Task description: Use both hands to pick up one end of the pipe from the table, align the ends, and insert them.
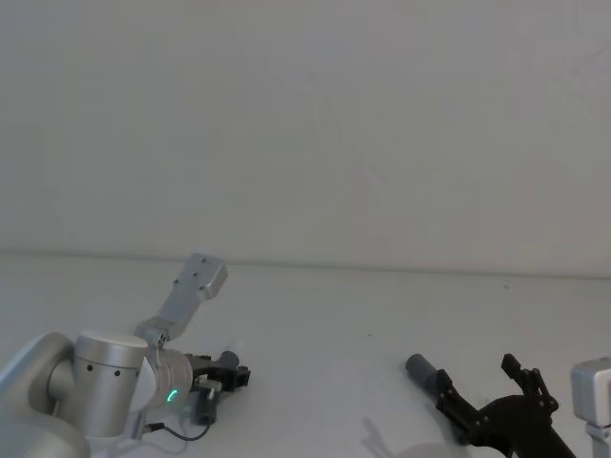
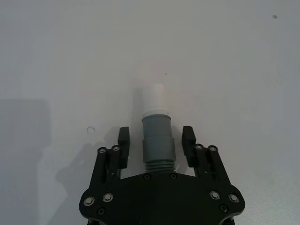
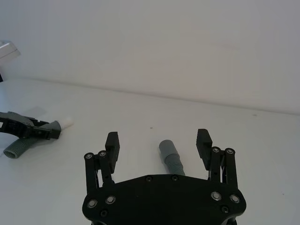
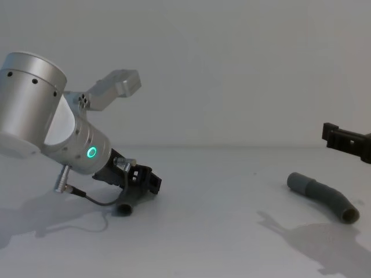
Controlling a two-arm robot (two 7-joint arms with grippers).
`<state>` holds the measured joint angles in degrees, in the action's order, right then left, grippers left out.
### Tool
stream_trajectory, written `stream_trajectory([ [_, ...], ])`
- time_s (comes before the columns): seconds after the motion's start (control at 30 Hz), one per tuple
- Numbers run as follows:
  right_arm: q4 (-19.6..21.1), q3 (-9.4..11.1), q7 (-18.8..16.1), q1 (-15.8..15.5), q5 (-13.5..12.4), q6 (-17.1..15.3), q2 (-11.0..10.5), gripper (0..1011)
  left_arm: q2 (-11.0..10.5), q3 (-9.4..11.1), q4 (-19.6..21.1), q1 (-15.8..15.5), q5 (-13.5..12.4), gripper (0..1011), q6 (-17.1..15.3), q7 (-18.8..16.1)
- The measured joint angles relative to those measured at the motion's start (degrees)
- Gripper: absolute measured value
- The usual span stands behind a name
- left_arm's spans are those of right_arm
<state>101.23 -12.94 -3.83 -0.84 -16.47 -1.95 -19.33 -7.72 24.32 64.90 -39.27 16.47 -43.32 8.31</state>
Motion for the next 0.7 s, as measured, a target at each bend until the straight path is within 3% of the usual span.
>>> stream_trajectory([
  [0.3,0.00,0.00,0.00,0.00,0.00,0.00,0.00,1000,0.06,0.13,-0.32,-0.23,-0.07,357,-0.15,0.22],
  [0.7,0.00,0.00,0.00,0.00,0.00,0.00,0.00,1000,0.11,0.19,-0.46,-0.35,-0.15,327,-0.22,0.30],
])
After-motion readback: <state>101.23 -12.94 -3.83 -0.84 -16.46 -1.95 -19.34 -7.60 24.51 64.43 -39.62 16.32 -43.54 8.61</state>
